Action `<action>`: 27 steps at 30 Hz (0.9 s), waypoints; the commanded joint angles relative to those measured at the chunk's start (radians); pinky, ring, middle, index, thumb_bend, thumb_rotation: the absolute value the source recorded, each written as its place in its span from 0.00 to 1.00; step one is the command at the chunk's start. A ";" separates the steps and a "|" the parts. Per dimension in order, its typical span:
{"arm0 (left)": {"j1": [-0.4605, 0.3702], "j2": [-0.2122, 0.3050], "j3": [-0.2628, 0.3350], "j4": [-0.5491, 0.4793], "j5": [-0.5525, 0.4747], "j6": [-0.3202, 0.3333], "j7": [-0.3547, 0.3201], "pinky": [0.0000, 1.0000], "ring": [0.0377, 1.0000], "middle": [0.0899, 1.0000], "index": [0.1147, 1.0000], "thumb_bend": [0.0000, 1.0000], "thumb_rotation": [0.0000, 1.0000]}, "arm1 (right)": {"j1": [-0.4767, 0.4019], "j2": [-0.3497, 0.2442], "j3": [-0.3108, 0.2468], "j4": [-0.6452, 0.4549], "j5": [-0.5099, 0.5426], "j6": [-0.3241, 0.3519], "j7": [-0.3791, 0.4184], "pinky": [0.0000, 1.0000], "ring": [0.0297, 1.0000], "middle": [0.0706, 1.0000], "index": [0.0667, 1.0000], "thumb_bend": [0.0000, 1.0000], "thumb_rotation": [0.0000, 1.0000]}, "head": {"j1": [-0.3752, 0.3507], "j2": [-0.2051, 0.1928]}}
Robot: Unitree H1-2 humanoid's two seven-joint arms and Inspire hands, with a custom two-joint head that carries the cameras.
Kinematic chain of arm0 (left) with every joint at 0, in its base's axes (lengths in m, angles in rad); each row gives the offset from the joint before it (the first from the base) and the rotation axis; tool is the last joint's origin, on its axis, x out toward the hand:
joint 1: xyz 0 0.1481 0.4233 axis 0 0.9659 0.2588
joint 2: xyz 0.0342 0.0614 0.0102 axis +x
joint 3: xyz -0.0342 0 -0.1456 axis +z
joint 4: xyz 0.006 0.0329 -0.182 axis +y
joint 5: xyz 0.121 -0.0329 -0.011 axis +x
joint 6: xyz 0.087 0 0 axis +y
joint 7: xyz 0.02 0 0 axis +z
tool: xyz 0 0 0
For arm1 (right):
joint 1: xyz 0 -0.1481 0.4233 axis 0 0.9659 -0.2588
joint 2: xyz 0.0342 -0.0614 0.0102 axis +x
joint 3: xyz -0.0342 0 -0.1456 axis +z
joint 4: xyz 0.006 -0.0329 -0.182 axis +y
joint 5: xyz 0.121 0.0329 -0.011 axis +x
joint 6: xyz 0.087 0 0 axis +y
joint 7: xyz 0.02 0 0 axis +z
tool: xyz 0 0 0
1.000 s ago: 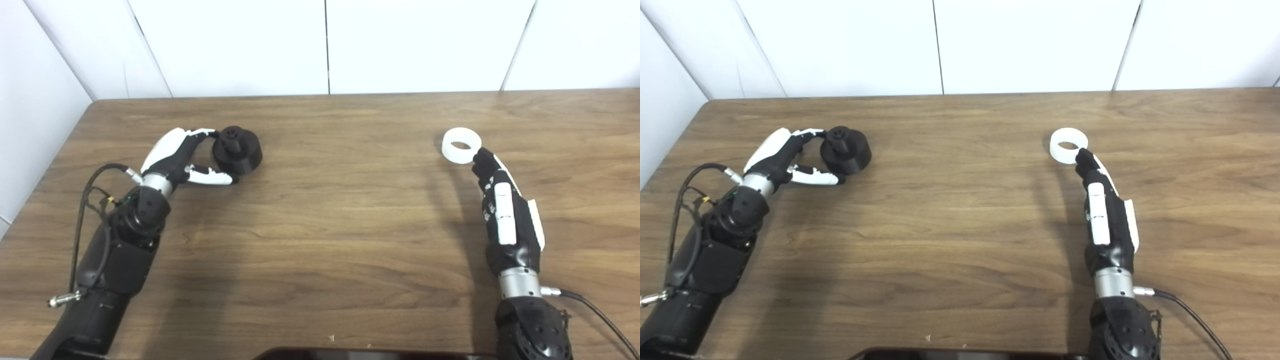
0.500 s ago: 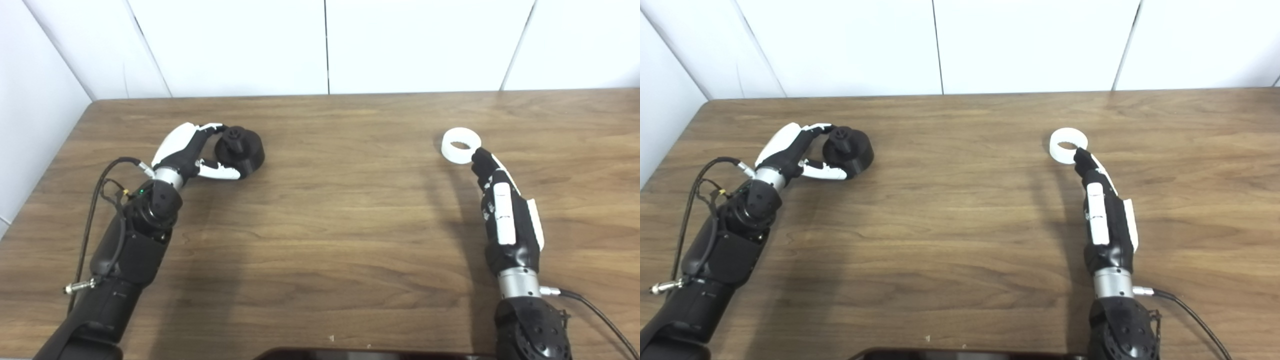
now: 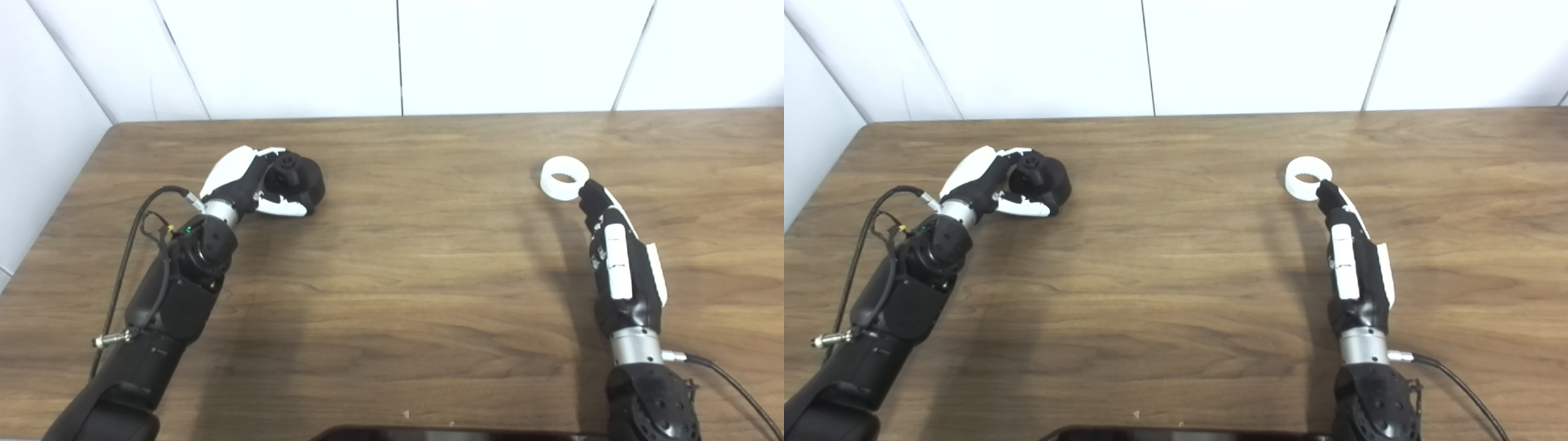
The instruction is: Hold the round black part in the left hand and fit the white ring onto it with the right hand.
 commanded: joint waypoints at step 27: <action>-0.005 0.027 0.039 -0.082 0.010 -0.055 0.062 0.91 1.00 0.90 0.56 0.83 0.16 | 0.035 0.006 0.008 0.035 -0.006 -0.036 0.023 1.00 0.94 0.89 0.88 0.51 0.92 | 0.010 0.008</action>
